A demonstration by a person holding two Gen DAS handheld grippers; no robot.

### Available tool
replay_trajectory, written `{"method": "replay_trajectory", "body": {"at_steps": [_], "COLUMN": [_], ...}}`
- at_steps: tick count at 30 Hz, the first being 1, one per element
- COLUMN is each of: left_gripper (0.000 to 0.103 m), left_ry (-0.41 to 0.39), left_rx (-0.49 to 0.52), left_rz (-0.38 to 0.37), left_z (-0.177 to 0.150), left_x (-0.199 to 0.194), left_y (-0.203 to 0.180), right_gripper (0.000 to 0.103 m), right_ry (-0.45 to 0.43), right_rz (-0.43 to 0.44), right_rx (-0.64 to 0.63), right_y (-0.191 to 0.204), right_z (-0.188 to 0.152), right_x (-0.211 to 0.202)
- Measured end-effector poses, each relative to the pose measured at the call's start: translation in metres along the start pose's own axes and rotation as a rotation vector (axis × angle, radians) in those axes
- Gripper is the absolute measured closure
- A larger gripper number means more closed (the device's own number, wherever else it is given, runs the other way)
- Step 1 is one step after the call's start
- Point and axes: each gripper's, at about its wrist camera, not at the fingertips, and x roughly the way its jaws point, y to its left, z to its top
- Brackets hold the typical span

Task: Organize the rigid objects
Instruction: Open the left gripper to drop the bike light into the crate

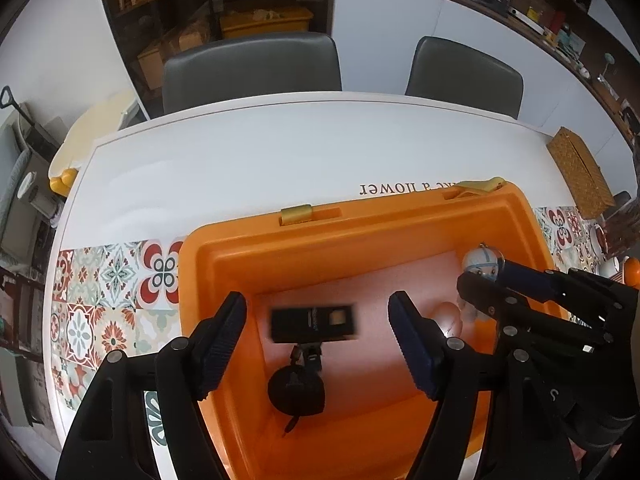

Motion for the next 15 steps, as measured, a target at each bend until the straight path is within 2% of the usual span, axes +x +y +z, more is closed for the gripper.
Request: {"method": "replay_trajectory", "body": {"at_steps": [3, 5, 9, 11, 15], "left_gripper": [0.026, 0.02, 0.018, 0.014, 0.01], "left_ry": [-0.01, -0.027, -0.047, -0.062, -0.081], "left_rx": [-0.003, -0.009, -0.016, -0.029, -0.057], "left_rz": [0.04, 0.061, 0.093, 0.119, 0.122], "left_z": [0.0, -0.001, -0.003, -0.005, -0.007], "left_x": [-0.003, -0.006, -0.014, -0.02, -0.03], "left_y": [0.002, 0.004, 0.008, 0.013, 0.021], "right_gripper": [0.07, 0.07, 0.07, 0.07, 0.07], "right_ry": [-0.002, -0.003, -0.006, -0.006, -0.008], "right_rz": [-0.001, -0.001, 0.006, 0.008, 0.026], "right_rx": [-0.001, -0.005, -0.012, -0.017, -0.025], "right_y": [0.0, 0.0, 0.002, 0.004, 0.009], "right_z": [0.001, 0.002, 0.002, 0.002, 0.002], "right_x": [0.0, 0.0, 0.0, -0.001, -0.003]}}
